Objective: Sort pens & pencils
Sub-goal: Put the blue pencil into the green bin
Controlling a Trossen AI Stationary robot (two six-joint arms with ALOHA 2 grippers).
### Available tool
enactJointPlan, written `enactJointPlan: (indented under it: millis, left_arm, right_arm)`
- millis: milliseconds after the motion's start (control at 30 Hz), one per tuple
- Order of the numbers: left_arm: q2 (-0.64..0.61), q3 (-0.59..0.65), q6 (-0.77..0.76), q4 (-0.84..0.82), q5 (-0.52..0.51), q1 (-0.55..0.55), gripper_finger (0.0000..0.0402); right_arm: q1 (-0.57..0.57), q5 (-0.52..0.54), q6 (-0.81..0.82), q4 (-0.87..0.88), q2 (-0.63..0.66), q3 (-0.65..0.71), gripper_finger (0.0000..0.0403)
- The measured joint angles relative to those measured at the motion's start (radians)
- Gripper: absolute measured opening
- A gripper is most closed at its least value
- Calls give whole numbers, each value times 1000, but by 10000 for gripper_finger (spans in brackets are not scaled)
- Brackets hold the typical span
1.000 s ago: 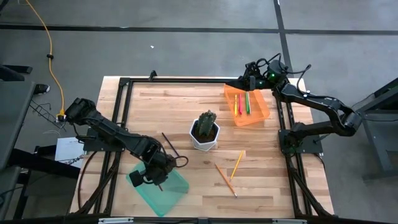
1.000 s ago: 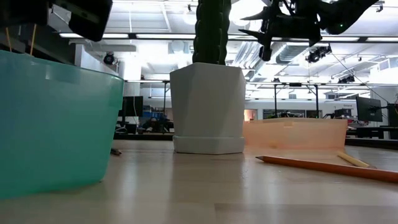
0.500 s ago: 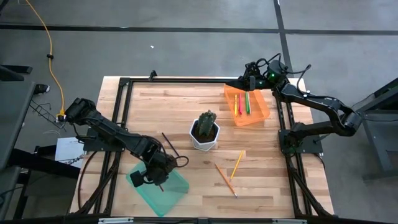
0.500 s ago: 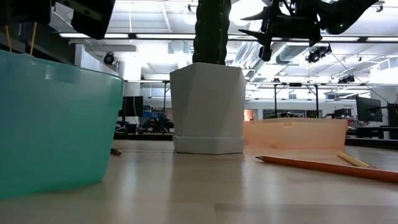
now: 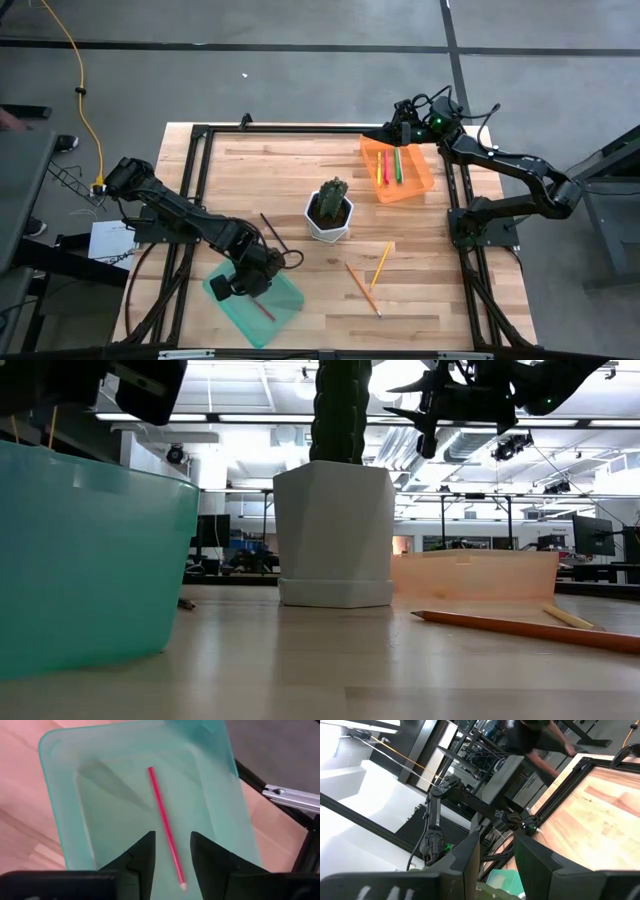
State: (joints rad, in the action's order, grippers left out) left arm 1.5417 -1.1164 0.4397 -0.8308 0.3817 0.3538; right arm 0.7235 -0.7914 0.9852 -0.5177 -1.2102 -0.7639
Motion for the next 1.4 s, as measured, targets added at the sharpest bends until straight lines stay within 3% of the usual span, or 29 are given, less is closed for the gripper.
enactJointPlan:
  millis: [433, 800, 1400]
  left_arm:
    - [-70, 0, 61, -146, -117, -40, 95]
    - [-132, 0, 180, -310, -150, -254, 95]
    - [-108, 3, 455, -251, -187, -587, 95]
  right_arm:
    - [0, 0, -17, 3, 0, 0, 113]
    - [0, 3, -24, 4, 0, 0, 113]
    - [0, 3, -44, -11, 0, 0, 113]
